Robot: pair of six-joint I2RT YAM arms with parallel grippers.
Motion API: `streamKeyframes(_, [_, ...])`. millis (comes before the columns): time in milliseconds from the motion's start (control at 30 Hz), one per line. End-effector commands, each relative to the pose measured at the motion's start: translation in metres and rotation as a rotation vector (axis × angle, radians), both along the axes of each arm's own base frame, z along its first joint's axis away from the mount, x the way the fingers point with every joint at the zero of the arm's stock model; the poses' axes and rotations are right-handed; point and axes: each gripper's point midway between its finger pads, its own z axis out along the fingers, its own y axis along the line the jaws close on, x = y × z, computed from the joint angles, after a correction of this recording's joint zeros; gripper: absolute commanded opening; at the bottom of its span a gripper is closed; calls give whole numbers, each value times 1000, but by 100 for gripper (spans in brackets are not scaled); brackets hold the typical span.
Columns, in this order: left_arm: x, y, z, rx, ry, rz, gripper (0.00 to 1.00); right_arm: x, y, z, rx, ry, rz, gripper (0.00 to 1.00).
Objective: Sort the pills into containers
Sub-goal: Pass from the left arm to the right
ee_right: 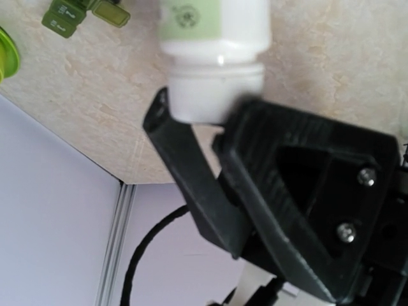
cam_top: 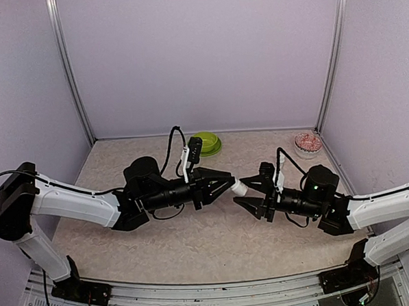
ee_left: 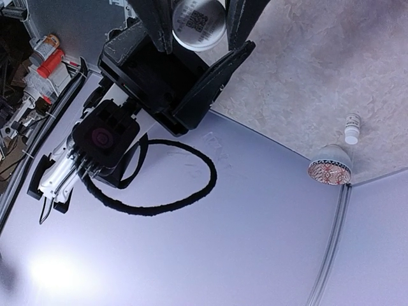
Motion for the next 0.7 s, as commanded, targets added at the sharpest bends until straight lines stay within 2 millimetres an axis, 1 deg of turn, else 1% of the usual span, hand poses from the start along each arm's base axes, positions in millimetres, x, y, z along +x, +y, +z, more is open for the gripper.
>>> streamKeyframes(0, [0,-1,4,-26,-8,7,14,-2,4,23,43,-42,7,55])
streamKeyframes(233, [0,-2,2,-25,-3,2,14,-3,6,30,51,-55,8,54])
streamKeyframes(433, [0,0,6,-31,-11,8,14,0,8,27,34,-50,7,52])
streamKeyframes(667, [2,0,7,-31,-11,17,14,0,11,27,25,-47,11,32])
